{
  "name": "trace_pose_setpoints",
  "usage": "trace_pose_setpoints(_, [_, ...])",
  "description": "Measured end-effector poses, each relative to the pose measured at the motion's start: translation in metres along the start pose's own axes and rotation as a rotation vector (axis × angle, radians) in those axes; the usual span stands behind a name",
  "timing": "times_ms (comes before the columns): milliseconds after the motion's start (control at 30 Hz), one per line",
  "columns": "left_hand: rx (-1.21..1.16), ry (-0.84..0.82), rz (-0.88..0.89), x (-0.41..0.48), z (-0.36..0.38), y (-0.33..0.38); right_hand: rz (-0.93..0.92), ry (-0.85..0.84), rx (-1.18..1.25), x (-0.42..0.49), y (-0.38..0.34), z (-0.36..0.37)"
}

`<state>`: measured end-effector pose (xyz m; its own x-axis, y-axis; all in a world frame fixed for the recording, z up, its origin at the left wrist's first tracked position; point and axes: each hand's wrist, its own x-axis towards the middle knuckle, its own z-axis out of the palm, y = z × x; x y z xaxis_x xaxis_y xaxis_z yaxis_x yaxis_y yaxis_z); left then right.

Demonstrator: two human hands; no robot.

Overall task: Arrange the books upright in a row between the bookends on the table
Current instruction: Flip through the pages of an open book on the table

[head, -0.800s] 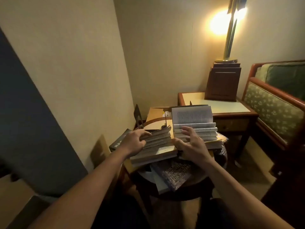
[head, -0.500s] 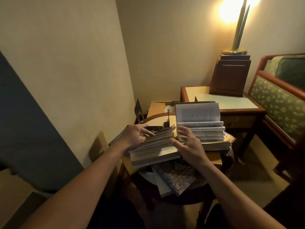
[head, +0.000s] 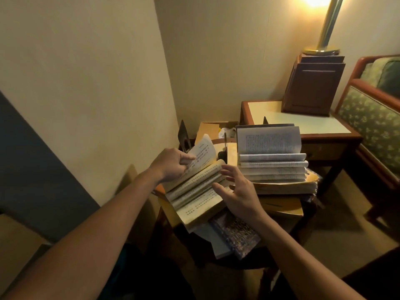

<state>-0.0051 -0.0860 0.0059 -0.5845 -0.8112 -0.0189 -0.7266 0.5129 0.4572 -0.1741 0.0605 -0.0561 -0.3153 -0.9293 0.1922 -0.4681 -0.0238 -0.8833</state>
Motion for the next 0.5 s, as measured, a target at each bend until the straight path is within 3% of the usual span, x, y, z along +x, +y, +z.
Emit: trace_pose_setpoints(500, [-0.691, 0.373, -0.379, -0.06, 0.006, -0.034, -0.017, -0.333, -0.293, 0.004, -0.022, 0.092])
